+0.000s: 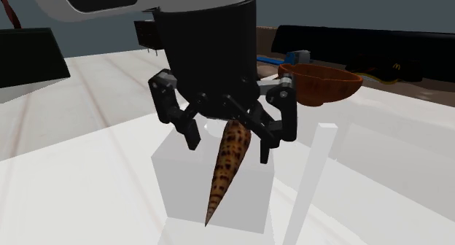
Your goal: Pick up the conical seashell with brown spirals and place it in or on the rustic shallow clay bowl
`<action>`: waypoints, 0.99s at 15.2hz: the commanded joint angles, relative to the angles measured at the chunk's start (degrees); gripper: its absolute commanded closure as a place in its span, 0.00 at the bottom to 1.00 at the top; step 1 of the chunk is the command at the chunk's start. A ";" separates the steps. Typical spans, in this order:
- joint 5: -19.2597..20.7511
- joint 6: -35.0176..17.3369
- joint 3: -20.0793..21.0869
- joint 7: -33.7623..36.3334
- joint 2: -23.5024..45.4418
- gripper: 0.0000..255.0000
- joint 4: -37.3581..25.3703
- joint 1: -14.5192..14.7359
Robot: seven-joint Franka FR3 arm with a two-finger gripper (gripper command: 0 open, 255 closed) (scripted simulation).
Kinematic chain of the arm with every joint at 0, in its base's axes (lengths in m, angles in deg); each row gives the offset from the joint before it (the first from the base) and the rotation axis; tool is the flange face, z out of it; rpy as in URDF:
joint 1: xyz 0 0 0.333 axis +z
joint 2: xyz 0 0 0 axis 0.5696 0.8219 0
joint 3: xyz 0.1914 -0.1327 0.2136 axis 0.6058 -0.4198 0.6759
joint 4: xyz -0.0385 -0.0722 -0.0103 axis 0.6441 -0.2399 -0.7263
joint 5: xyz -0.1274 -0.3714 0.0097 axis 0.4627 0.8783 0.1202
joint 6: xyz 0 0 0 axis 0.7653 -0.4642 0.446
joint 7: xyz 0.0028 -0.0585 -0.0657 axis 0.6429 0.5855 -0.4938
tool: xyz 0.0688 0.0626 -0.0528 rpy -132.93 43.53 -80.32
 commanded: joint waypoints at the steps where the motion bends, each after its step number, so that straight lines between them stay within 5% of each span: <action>1: -0.04 -1.23 0.06 0.04 -0.14 0.00 1.34 0.08; 8: -0.04 -1.22 0.06 0.04 -0.13 0.00 1.31 0.08; 9: -0.04 -1.22 0.06 0.04 -0.13 1.00 1.31 0.08; 15: -0.04 -1.22 0.06 0.04 -0.13 1.00 1.32 0.08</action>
